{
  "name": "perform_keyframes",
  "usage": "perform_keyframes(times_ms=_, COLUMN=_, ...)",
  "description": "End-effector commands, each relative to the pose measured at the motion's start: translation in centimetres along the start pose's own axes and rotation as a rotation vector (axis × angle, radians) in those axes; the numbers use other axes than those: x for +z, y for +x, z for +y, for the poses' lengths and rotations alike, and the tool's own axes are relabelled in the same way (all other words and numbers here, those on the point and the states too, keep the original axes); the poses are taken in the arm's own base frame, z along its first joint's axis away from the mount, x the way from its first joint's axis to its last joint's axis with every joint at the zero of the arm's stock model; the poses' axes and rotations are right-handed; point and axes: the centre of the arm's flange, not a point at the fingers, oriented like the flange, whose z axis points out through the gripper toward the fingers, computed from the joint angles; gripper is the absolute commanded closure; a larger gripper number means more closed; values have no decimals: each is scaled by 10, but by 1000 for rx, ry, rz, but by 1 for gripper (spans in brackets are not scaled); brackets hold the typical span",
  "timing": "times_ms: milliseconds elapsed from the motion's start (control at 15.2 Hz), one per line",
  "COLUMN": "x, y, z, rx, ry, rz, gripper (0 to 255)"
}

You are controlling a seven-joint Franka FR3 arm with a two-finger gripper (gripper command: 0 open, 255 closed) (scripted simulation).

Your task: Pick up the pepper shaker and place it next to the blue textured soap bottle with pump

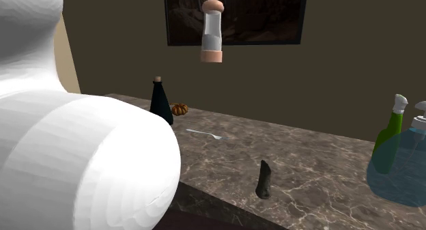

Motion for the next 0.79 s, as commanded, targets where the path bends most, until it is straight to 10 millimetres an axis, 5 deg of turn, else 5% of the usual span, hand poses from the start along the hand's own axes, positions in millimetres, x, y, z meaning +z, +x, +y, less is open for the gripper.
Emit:
perform_keyframes(times_ms=0, x=1, y=-13, z=22, rx=-1, ry=1, rz=0, gripper=255)
perform_keyframes(times_ms=726, x=20, y=-87, z=145, rx=-1, ry=1, rz=0, gripper=255)
